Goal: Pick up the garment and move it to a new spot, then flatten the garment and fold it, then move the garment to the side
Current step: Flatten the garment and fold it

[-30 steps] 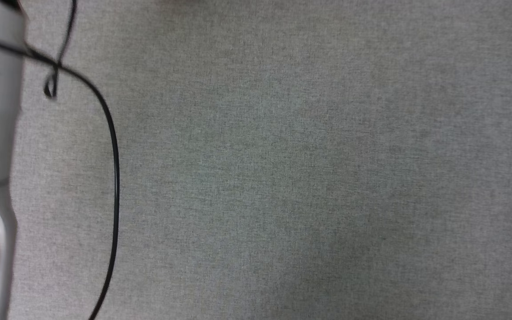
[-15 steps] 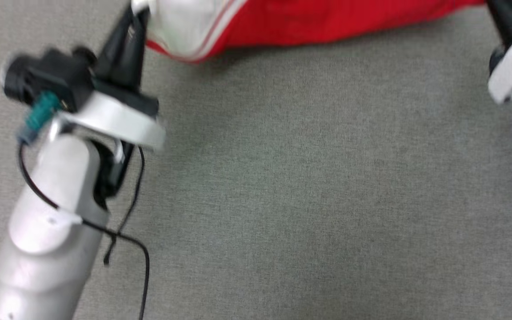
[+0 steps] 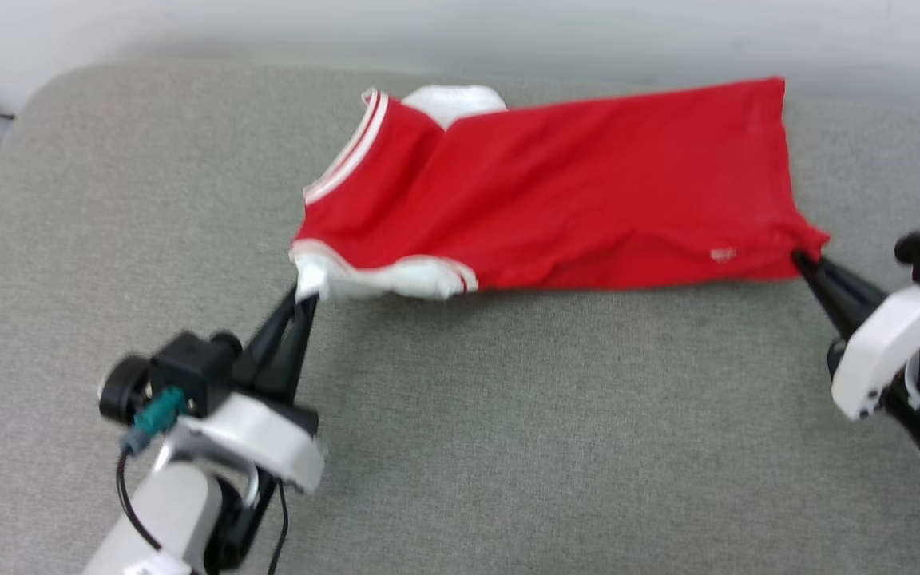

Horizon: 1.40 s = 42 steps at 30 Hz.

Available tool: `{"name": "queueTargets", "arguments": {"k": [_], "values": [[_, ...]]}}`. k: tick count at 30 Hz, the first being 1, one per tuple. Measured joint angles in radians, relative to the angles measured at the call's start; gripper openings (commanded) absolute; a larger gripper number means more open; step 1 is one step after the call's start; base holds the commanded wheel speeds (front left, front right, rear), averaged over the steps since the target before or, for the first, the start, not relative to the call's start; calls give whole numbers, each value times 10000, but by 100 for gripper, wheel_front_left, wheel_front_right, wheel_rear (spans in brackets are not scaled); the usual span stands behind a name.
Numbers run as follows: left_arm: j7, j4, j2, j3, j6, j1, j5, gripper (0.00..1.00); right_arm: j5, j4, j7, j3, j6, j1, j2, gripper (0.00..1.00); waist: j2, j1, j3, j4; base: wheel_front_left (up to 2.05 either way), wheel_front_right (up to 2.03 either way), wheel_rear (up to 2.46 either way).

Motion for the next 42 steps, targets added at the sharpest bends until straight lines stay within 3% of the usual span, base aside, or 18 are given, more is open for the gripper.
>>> {"name": "queueTargets", "arguments": {"k": [11,21,33,42], "values": [[293,-268,-38,-186,337,2723,-846,0,10,-970,441,-932,0,3081,-54,0,0,0,-1452,158,0,0,0],[681,-669,92,-286,362,4952,-1739,0,-140,-2165,1068,-2364,0,6093,242,0,1,1,-2426,78,0,0,0],[1411,-951,343,-685,332,6181,-2180,0,-1126,-3684,2219,-4289,2,9039,876,0,1,2,-2748,-35,0,0,0],[1285,-1126,485,-633,433,5866,-1916,0,-1580,-4357,2715,-4824,0,9233,1363,0,1,3,-2655,-119,0,0,0]]}}
